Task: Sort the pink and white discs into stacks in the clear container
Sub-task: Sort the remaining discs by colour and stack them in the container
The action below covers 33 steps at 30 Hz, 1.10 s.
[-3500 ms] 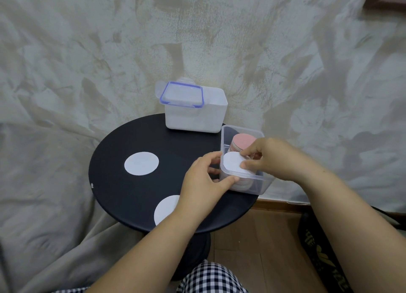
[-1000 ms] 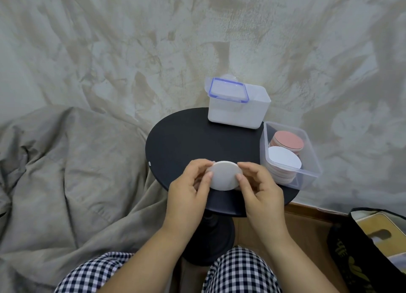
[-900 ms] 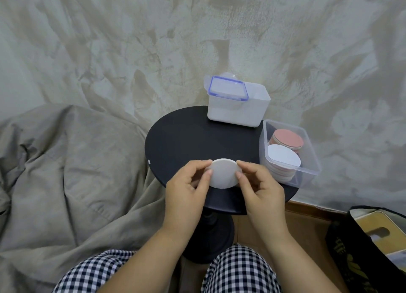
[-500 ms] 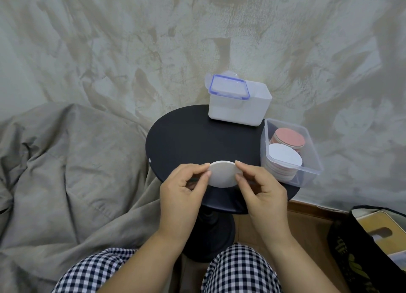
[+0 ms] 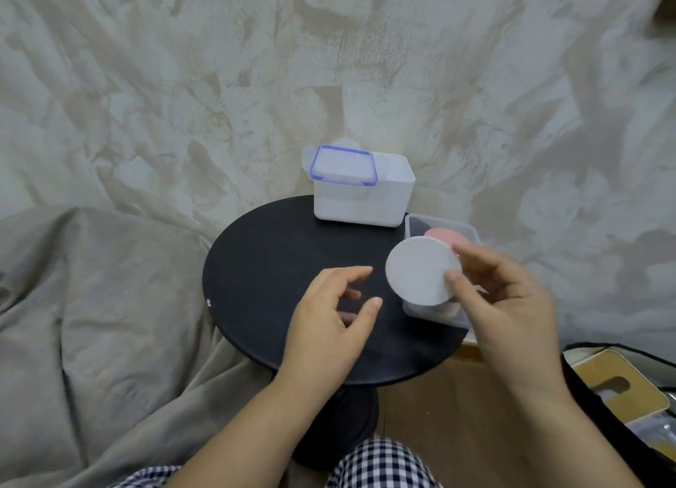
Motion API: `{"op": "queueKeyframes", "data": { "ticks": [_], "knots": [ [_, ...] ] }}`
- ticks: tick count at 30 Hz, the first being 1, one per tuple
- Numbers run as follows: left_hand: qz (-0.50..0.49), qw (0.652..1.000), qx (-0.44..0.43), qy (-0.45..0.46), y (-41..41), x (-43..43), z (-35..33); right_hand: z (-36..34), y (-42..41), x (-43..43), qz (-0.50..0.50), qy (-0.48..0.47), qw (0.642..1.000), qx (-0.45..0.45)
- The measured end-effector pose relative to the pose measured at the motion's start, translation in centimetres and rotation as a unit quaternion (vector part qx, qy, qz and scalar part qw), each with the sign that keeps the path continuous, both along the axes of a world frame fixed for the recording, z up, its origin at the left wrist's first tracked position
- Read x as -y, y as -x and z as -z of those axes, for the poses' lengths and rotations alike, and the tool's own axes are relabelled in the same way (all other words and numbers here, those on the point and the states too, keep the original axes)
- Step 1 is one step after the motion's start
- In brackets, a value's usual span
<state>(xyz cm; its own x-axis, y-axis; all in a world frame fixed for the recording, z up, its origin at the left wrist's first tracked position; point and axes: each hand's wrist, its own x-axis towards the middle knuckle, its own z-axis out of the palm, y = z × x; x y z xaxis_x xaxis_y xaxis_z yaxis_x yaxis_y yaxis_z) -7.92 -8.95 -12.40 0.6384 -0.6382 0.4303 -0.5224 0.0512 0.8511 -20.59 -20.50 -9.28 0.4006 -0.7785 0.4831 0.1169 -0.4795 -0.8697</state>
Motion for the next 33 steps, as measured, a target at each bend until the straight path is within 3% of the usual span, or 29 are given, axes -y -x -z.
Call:
{"op": "queueKeyframes", "data": {
  "ticks": [4, 9, 21, 33],
  "knots": [
    [0.055, 0.994, 0.033, -0.087, 0.7, 3.4, -0.3, -2.0, 1.2, 4.0, 0.032, -0.063, 0.997, -0.011],
    [0.075, 0.994, 0.022, -0.077, 0.9, 5.7, 0.2, -2.0, 1.5, 7.1, -0.011, -0.102, 0.987, -0.124],
    [0.085, 0.995, -0.006, -0.046, 0.8, 6.0, 1.0, -3.3, -0.4, 8.5, -0.051, 0.003, 0.924, -0.379],
    [0.086, 0.995, -0.015, -0.048, 0.8, 6.0, 1.3, -3.1, -0.6, 8.3, -0.051, 0.054, 0.910, -0.408]
  ]
}}
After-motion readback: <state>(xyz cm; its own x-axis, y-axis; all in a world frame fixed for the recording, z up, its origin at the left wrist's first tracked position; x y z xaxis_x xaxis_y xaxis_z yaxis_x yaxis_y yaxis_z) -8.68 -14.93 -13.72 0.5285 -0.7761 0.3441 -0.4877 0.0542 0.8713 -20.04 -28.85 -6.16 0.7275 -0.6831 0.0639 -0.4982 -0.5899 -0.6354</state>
